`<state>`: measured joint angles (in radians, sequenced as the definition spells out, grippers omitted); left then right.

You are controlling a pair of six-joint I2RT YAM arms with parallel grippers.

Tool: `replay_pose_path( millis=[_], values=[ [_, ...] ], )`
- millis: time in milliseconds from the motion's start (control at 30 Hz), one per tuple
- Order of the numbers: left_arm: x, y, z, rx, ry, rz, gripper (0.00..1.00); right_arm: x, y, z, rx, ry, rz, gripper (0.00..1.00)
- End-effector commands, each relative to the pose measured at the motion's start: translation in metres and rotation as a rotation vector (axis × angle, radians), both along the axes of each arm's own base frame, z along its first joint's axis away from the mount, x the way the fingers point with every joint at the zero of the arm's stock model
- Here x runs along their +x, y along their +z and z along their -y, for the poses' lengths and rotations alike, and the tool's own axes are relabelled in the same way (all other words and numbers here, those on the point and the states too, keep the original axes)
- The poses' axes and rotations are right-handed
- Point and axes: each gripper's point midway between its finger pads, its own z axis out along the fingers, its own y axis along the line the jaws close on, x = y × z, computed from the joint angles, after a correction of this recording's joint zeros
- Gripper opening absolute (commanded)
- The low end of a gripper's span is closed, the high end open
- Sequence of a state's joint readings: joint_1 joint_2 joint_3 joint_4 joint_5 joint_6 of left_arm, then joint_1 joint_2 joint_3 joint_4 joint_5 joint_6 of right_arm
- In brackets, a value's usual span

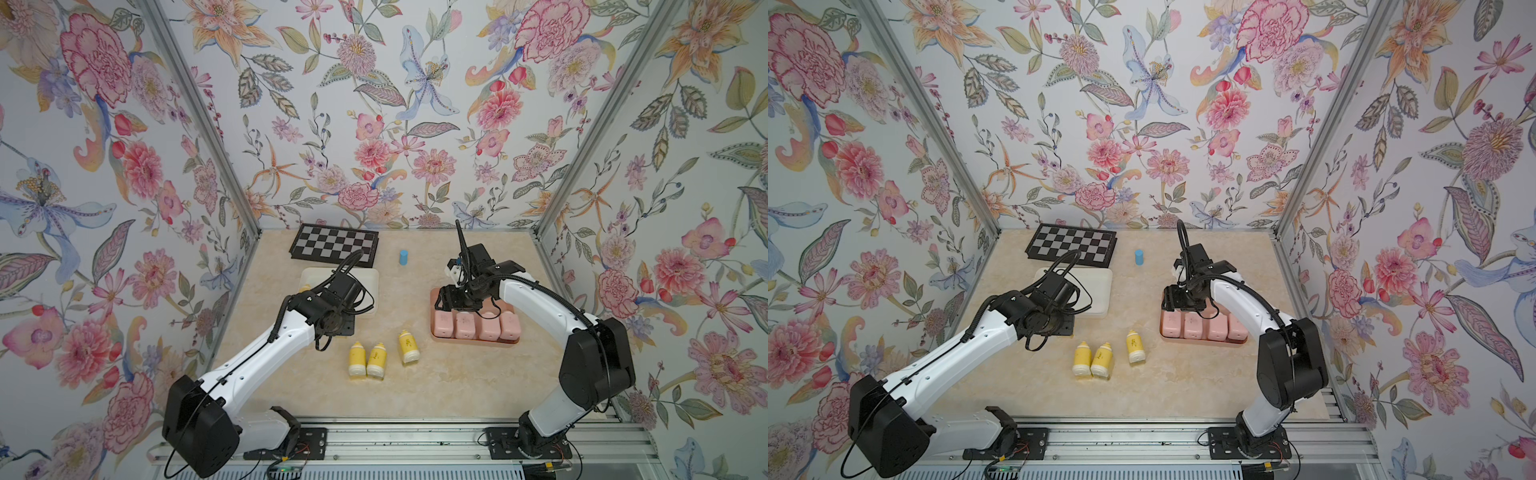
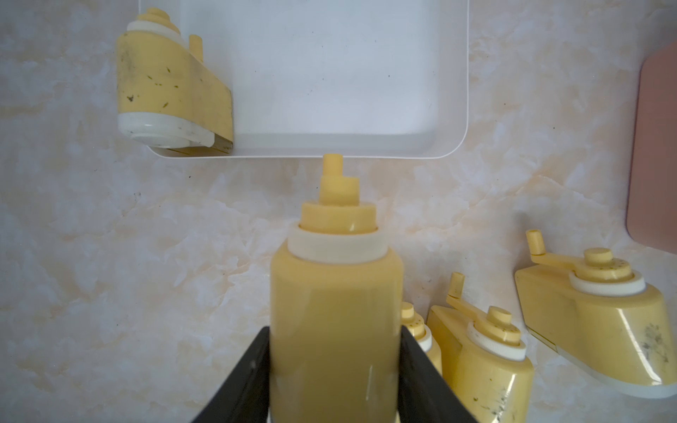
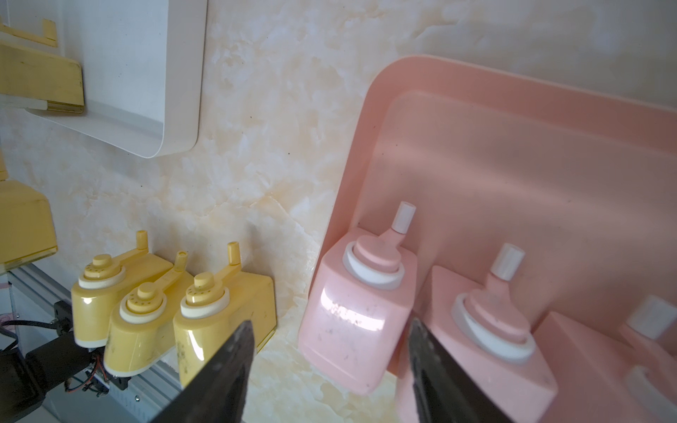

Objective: Place the pencil sharpeners by color into the storage box
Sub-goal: Pick up the pencil sharpener from the center of the board, then place the pencil sharpener in the storage box.

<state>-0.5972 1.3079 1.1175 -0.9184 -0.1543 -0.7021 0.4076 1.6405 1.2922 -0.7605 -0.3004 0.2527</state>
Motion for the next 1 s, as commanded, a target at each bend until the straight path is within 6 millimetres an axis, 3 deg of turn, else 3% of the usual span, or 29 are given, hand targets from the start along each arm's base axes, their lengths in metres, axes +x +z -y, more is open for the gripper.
replay_pose_path(
  millis=[0,400,600,633,967],
  values=[
    [0.019,0.019,0.007,-0.022,-0.024,0.052,0.38,0.005,0.006,-0.001,0.011,0.015,0.024,0.68],
    [0.063,0.042,0.023,-0.048,-0.044,0.093,0.37,0.009,0.007,0.002,0.019,0.013,0.025,0.68],
    [0.085,0.043,0.037,-0.056,-0.059,0.095,0.37,0.008,0.005,0.005,0.017,0.006,0.022,0.68],
    [0.090,0.031,0.041,-0.045,-0.061,0.068,0.37,0.008,0.006,0.005,0.017,0.004,0.022,0.68],
    [0.117,0.008,0.059,-0.080,-0.042,0.061,0.37,0.008,0.007,0.011,0.022,-0.003,0.025,0.68]
  ],
)
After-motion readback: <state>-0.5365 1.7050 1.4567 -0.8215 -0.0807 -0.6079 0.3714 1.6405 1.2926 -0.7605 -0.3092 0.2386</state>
